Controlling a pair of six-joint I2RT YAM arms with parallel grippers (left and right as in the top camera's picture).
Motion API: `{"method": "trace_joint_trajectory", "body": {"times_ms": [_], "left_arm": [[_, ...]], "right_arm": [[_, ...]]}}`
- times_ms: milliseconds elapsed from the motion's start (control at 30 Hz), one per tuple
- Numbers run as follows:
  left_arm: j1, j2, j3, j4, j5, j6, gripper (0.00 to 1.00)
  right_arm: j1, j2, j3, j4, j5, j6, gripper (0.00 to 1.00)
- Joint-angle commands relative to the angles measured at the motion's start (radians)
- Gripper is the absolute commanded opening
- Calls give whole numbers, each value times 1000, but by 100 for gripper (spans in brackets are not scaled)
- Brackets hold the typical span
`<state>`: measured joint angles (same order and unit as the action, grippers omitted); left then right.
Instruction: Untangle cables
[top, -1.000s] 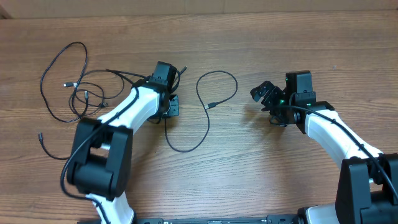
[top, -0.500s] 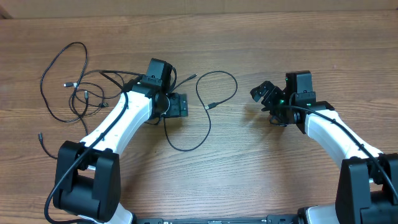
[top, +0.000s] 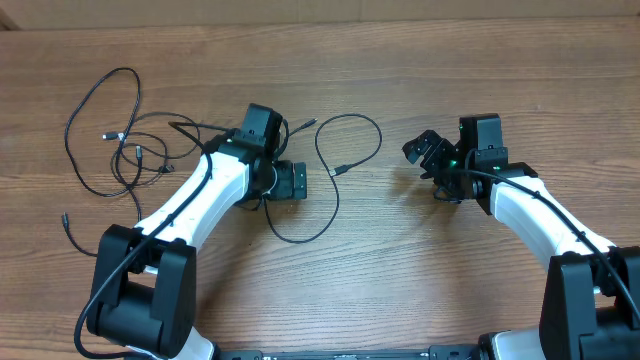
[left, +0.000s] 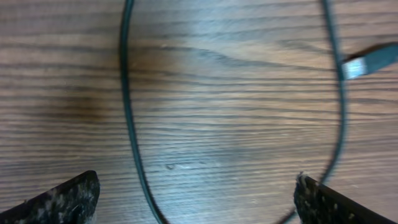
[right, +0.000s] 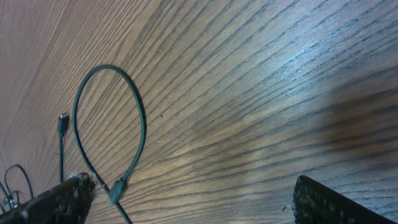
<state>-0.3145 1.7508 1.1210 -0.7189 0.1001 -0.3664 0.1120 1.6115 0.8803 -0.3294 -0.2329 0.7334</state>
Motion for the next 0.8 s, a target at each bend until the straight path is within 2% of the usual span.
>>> {"method": "trace_joint_trajectory", "body": {"times_ms": [0, 367, 500, 600, 767], "left_arm": [[-3, -5, -71, 50, -34, -15, 100], [-3, -5, -257, 314, -51, -62, 100], [-3, -5, -262, 321, -52, -68, 99], [-3, -5, -262, 323, -52, -68, 94], [-3, -5, -262, 323, -52, -68, 91]], "right_arm": [[-2, 7, -4, 6, -5, 3, 100], [-2, 7, -4, 6, -5, 3, 100], [-2, 7, -4, 6, -5, 3, 100], [-2, 7, -4, 6, -5, 3, 100], [-2, 7, -4, 6, -5, 3, 100]]}}
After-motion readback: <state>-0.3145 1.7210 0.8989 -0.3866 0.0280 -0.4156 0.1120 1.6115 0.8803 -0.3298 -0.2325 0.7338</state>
